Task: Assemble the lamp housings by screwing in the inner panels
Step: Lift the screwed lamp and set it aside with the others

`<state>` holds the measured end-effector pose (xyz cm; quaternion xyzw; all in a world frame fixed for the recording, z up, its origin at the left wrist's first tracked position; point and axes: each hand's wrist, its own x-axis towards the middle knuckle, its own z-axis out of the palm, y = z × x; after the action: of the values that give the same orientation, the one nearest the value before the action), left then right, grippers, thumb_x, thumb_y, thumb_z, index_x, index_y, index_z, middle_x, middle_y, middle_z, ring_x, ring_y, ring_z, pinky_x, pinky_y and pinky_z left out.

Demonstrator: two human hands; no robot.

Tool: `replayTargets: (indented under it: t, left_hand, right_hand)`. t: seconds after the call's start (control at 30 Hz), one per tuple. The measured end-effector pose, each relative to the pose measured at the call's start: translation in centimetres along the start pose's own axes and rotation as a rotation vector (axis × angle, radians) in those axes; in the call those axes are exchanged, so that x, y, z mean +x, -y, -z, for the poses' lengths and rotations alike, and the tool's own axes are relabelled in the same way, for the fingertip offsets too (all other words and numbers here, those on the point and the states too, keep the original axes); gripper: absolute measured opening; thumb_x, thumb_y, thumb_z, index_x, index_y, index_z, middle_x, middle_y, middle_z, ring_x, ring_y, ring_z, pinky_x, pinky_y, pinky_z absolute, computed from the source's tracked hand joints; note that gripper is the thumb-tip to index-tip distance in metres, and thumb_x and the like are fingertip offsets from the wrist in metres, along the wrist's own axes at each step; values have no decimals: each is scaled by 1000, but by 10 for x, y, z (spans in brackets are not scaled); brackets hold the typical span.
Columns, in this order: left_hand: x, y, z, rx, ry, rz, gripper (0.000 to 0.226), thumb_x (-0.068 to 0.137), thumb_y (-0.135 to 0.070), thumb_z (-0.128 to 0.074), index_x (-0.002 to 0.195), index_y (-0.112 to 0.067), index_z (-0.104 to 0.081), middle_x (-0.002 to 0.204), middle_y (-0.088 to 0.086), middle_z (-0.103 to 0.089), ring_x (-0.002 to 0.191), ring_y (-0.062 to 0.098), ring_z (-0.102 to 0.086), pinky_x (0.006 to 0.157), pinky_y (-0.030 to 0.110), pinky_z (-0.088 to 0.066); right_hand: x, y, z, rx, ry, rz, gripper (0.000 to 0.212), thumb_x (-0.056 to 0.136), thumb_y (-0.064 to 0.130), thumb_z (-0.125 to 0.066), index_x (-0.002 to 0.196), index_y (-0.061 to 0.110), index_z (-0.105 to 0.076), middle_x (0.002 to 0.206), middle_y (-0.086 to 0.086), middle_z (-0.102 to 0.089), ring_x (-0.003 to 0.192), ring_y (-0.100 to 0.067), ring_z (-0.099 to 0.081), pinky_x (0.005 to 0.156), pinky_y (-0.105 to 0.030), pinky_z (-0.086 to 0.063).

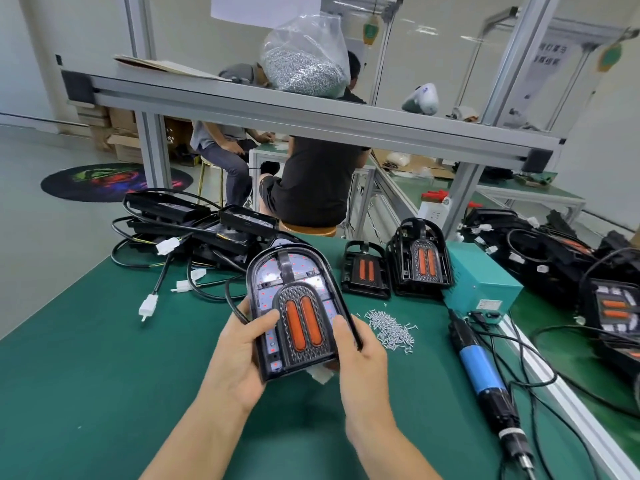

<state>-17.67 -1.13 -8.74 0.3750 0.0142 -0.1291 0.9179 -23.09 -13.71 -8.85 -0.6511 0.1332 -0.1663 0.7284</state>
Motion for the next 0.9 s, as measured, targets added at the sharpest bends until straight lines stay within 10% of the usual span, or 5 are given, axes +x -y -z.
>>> replayTargets:
  t: [0.13, 0.43, 0.63, 0.77, 0.9]
  left_hand:
    - [1, -4, 8, -4, 3, 17, 38, 67, -5, -60, 104, -14, -62, 93, 11, -74, 72, 23, -72, 55, 39, -58]
    - [-2, 2, 8, -69, 142, 122, 34, 74, -7, -56, 106, -11, -65, 98, 15, -73, 77, 26, -73, 58, 41, -58]
    - [1, 8, -7, 47, 108, 156, 42, 76, -5, -57, 118, -10, -59, 101, 15, -72, 75, 25, -72, 58, 40, -59]
    - [3, 14, -24, 80, 133, 185, 33, 79, -1, -56, 111, -9, -60, 93, 15, -73, 69, 25, -72, 54, 39, -58]
    - [4, 23, -44, 130, 239, 215, 35, 71, -5, -59, 105, -9, -65, 100, 17, -72, 74, 27, -72, 61, 41, -60]
  right_hand:
    - [12, 7, 19, -9, -11, -193, 47, 96, 57, -39, 105, 23, -69, 104, 3, -70, 98, -12, -63, 91, -34, -49]
    - [24, 2, 32, 160, 47, -560, 36, 101, 23, -51, 131, 3, -55, 128, -23, -61, 109, -32, -61, 97, -42, -51]
    - [20, 8, 46, 121, 71, -288, 38, 102, 41, -41, 105, 10, -63, 82, 1, -71, 77, -13, -66, 74, -29, -50]
    - [10, 22, 58, -91, 186, -139, 55, 93, 59, -48, 132, 22, -56, 127, 4, -65, 123, -14, -57, 112, -45, -35]
    - [1, 26, 82, -76, 232, 2, 48, 88, 37, -65, 133, 43, -48, 125, 17, -64, 120, -2, -57, 101, -29, -43]
